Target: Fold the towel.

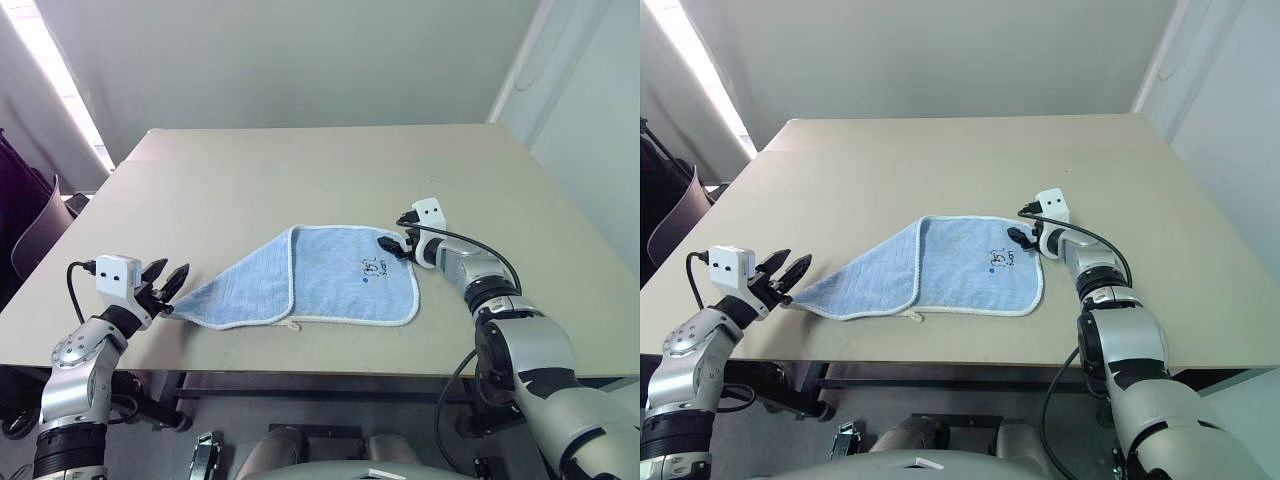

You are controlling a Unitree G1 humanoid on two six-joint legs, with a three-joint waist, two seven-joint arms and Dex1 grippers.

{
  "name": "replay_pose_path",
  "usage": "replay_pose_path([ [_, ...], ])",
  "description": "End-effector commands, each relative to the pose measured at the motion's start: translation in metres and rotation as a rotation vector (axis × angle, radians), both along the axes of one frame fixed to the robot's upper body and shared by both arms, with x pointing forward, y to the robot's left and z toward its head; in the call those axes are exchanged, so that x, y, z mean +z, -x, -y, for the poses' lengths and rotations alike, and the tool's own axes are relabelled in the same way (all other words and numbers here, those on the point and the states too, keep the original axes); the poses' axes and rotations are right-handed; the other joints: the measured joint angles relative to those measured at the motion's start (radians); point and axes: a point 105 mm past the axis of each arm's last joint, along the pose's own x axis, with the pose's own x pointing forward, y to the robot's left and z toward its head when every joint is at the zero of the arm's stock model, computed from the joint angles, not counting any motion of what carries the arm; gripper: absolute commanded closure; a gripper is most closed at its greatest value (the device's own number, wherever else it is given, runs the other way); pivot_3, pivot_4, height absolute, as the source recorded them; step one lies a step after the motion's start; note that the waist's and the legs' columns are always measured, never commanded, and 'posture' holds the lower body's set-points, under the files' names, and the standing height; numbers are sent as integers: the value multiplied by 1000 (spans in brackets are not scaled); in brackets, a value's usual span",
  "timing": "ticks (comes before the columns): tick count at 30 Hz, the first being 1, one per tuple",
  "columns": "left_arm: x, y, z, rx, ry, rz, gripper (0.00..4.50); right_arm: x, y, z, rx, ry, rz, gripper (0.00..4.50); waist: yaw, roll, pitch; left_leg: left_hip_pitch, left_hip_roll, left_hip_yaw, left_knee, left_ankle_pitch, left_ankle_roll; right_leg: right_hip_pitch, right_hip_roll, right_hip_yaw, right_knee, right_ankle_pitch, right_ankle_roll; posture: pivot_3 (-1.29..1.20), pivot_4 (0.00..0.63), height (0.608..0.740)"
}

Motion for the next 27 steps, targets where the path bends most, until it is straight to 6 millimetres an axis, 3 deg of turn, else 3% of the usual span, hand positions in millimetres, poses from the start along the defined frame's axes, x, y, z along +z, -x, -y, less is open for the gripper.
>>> replay_pose_path([
  [1,21,-4,4,-15,-35,79,2086,8,-5,-14,61,55,37,1617,-4,0,0,0,0,0,0,0,0,0,0,0,0,0,0,0,0,740],
  [6,37,-3,11,-64,-22,113,2086,10,-7,-17,75,72,55,3392,-20,0,0,0,1,0,0,1,-1,0,1,0,1,1,-1,0,0,740],
  [9,47,4,29,-171,26,109,2086,10,-7,-18,76,71,59,4471,-21,0,0,0,1,0,0,1,-2,0,1,0,1,1,-1,0,0,740],
  [13,47,21,68,-381,15,47,2086,13,-10,-16,25,34,55,4471,-21,0,0,1,1,0,0,1,-2,0,1,0,1,1,-2,0,0,740],
  [18,39,27,100,-491,-35,7,2086,13,-11,-14,-16,26,57,4471,-18,1,0,2,1,0,0,2,-3,2,2,0,1,1,-5,0,0,740],
  [27,-9,15,135,-548,-157,-82,2086,13,-12,-16,-24,17,67,4471,-19,1,0,5,3,0,0,2,-3,4,3,0,1,1,-6,0,0,740],
])
